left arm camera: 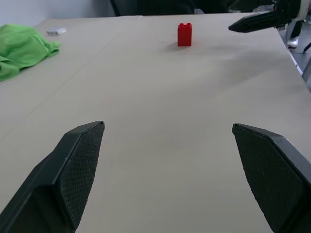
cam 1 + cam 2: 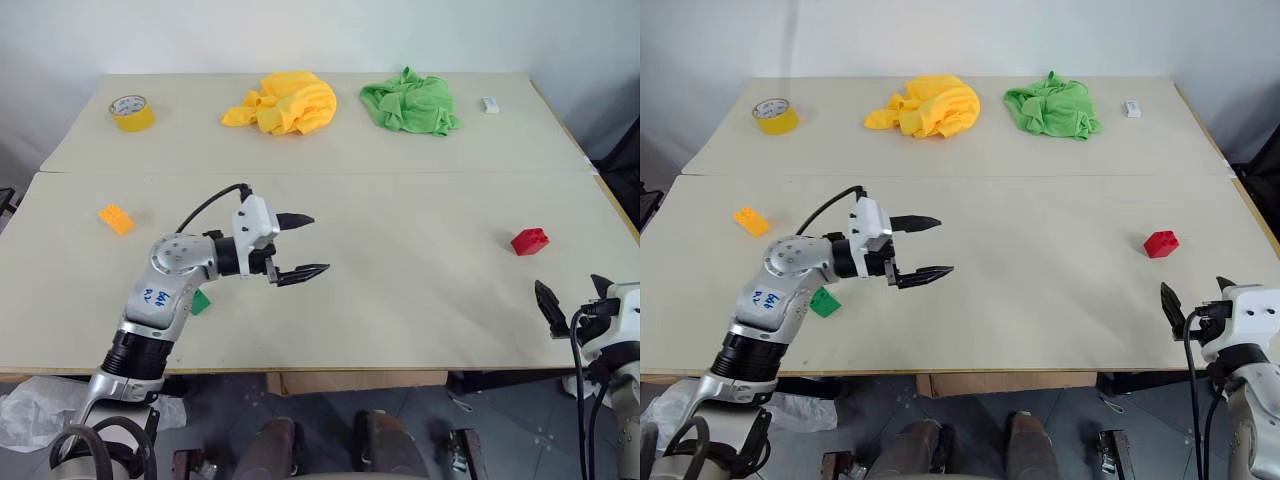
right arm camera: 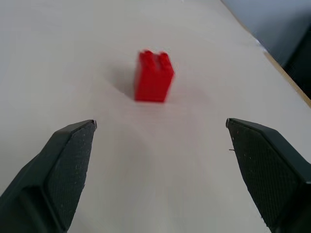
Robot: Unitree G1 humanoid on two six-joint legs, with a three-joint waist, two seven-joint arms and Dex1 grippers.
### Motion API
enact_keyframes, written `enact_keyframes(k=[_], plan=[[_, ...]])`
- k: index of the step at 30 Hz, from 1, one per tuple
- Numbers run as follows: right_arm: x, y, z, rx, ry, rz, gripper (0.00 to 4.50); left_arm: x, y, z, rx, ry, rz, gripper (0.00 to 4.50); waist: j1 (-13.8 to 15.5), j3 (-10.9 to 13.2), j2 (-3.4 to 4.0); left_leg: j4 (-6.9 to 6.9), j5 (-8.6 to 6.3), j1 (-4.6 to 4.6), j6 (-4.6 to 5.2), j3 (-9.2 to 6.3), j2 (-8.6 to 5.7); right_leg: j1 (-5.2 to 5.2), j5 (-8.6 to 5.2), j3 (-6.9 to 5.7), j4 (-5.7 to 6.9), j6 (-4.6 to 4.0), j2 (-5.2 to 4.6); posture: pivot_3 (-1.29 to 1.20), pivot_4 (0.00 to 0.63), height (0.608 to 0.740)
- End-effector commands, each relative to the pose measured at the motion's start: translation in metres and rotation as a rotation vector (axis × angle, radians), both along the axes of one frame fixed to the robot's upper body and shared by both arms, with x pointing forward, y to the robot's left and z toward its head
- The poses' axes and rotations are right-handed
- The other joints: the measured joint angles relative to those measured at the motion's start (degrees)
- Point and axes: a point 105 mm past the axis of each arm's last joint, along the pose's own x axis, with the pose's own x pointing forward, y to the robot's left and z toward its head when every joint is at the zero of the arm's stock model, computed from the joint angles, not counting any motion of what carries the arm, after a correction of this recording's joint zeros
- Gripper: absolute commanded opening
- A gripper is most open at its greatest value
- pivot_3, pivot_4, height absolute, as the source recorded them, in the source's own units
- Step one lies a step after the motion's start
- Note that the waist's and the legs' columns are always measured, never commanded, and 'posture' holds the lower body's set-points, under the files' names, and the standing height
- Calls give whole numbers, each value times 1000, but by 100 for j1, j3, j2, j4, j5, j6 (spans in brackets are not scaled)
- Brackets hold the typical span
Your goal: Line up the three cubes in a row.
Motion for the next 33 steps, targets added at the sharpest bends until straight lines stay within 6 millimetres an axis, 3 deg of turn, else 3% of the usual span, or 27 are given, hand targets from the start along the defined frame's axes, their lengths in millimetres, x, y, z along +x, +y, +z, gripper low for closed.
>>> enact_keyframes(k=[1,4,8,14,22,31,33], plan=[[10,-3,29,-16,-23,1,4500,0,-5,13,-30,-25,14,4475,2,0,1,0,0,3,0,6,0,0,0,7,2,0,-2,0,150,740],[34,-2,50,66,49,47,4500,-1,-7,12,-46,-14,24,4475,1,0,1,0,0,10,1,12,0,1,0,16,6,0,-6,0,150,740],[57,-16,61,20,168,3,4500,-6,-10,9,-47,5,14,4475,31,0,0,-1,0,12,1,16,4,0,0,16,4,-1,-8,0,150,740],[85,-18,47,-3,338,21,4500,-8,-11,9,-42,6,13,4475,130,1,-1,2,0,10,3,17,0,3,0,15,-11,-1,-12,0,150,740],[106,-15,28,30,383,34,4500,-8,-12,11,-34,-3,22,4475,133,1,0,2,1,9,3,21,1,2,2,13,-32,3,-10,0,150,740],[120,4,33,1,372,149,1550,-9,-1,14,-24,-13,72,4500,130,1,0,3,1,9,3,22,2,1,2,13,-32,3,-9,0,150,740],[124,24,48,-35,342,251,1541,-9,4,15,-21,-15,89,4500,128,1,0,2,1,9,3,22,2,1,2,13,-33,3,-9,0,150,740]])
